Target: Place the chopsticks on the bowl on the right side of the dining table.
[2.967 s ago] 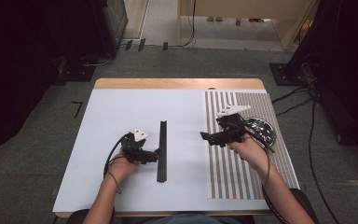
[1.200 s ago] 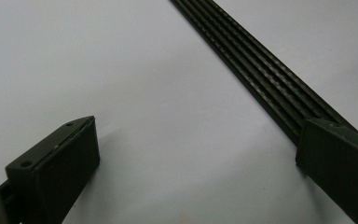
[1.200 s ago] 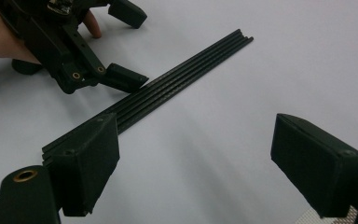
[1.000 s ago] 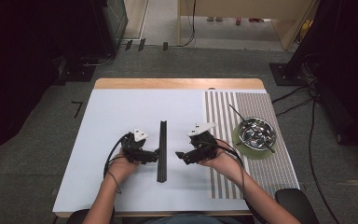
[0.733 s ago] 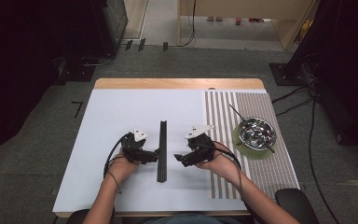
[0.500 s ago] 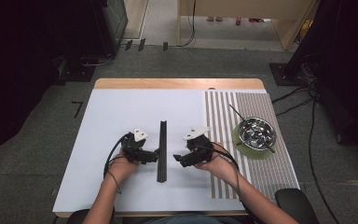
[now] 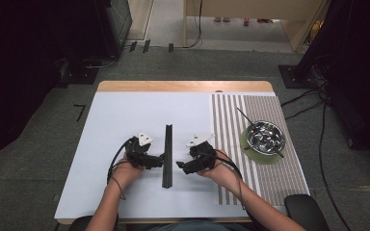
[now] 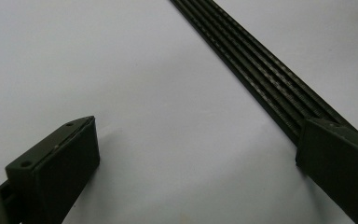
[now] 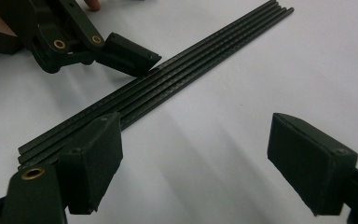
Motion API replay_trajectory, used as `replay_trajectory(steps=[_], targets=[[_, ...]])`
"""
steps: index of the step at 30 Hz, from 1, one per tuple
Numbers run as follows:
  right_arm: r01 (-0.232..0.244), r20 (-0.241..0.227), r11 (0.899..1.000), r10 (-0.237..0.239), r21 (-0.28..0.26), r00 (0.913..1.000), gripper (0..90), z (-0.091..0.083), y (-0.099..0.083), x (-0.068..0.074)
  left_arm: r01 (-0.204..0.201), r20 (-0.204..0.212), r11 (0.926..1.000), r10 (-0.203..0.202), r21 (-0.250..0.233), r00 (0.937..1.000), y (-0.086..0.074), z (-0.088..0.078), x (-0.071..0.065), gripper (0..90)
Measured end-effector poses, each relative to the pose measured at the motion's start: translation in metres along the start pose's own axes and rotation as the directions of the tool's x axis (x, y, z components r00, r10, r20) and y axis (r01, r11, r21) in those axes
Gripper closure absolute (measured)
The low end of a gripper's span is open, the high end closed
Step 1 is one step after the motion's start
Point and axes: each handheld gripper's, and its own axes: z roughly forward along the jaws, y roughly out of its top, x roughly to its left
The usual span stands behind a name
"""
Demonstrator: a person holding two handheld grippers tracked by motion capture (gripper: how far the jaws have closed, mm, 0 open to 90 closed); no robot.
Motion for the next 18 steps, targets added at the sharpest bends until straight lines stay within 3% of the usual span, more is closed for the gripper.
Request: replay_trajectory(steps=[18], targets=[[0.005,-0.029,1.0,-0.005,-0.01,0.9996,24.5,0.021,-0.007,0.014,-0.001,0.0,1.0,0.001,0.001,1.0,0.0,0.0,0.0,0.0]])
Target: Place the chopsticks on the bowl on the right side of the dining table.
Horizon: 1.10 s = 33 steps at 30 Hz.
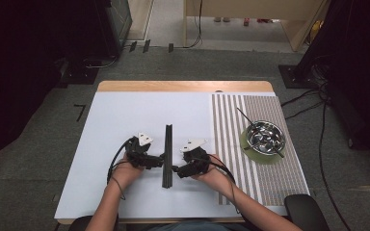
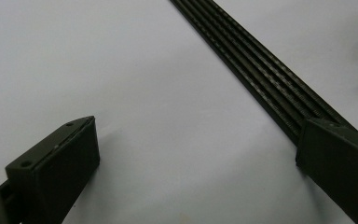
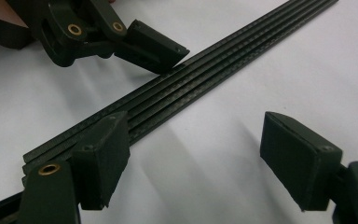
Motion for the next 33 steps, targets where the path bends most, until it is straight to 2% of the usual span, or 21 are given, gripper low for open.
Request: replay_trajectory(steps=[6,15,33], targets=[[-0.008,0.0,1.0,0.008,-0.015,1.0,22.6,0.002,0.0,0.002,0.0,0.0,1.0,0.0,0.0,1.0,0.0,0.0,0.0,0.0],[-0.002,-0.021,1.0,0.002,-0.017,0.9998,32.7,0.005,-0.001,0.007,0.0,0.0,1.0,0.0,0.0,1.0,0.0,0.0,0.0,0.0],[0.015,-0.014,1.0,-0.016,-0.018,0.9998,34.1,0.009,-0.001,0.011,0.0,0.0,1.0,0.0,0.0,1.0,0.0,0.0,0.0,0.0]])
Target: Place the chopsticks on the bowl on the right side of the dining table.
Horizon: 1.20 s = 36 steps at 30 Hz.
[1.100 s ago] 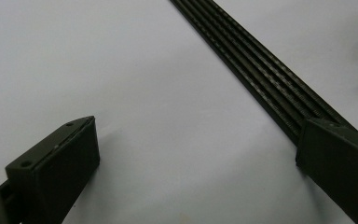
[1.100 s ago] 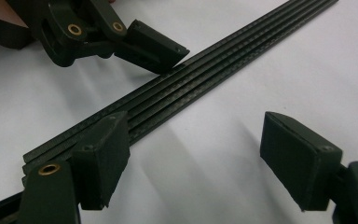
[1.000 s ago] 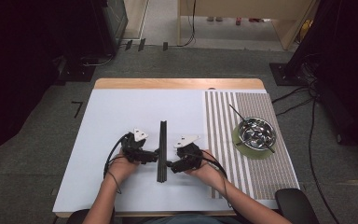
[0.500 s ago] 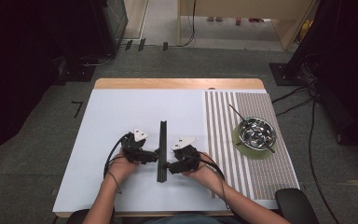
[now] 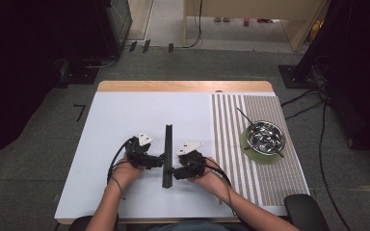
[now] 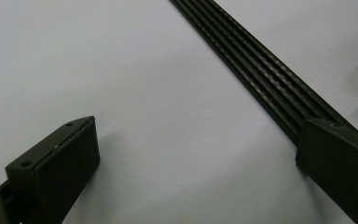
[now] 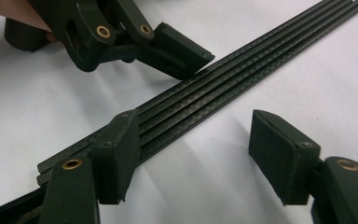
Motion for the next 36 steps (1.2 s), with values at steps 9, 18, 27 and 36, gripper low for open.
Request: replay_trajectory(steps=[9,18,27,36], targets=[[0.037,0.018,0.999,-0.037,0.01,0.9991,40.2,-0.001,-0.001,0.002,0.0,0.0,1.0,0.0,0.0,1.0,0.0,0.0,0.0,0.0],[-0.013,0.025,0.999,0.012,0.037,0.9996,58.5,-0.006,0.001,-0.003,0.0,0.0,1.0,0.0,0.0,1.0,0.0,0.0,0.0,0.0],[-0.057,0.043,0.996,0.054,0.072,0.9976,74.1,-0.01,0.004,-0.008,0.0,0.0,1.0,0.0,0.0,1.0,0.0,0.0,0.0,0.0],[-0.065,0.058,0.993,0.059,0.098,0.9966,76.7,-0.013,0.005,-0.013,0.001,0.0,1.0,-0.001,-0.001,1.0,0.0,0.0,0.0,0.0]])
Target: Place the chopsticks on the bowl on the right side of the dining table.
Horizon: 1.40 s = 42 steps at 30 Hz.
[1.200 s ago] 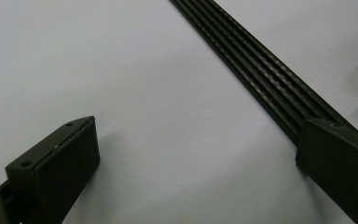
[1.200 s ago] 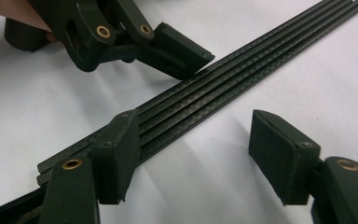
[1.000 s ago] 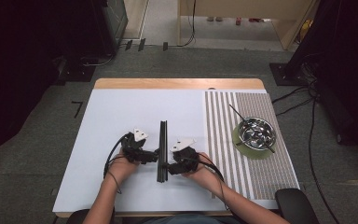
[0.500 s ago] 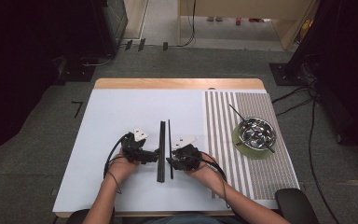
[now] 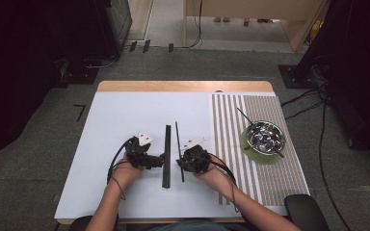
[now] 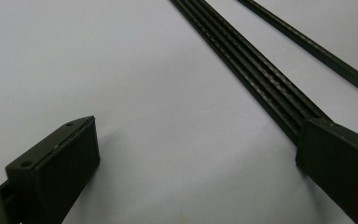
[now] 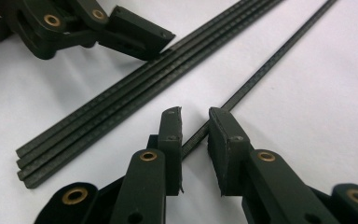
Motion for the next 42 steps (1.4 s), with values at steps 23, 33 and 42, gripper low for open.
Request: replay_trajectory(steps=[23,33,42], targets=[[-0.057,0.022,0.998,0.056,0.029,0.9982,80.0,-0.008,-0.002,-0.02,0.0,0.0,1.0,0.0,0.0,1.0,0.0,0.0,0.0,0.0],[-0.08,0.049,0.997,0.079,0.024,0.9957,84.0,-0.014,-0.002,-0.035,0.0,0.0,1.0,0.0,0.0,1.0,0.0,0.0,0.0,0.0],[-0.084,0.064,0.996,0.082,0.022,0.9946,84.1,-0.015,-0.003,-0.042,0.002,0.0,1.0,-0.002,-0.001,1.0,0.0,0.0,0.0,0.0]])
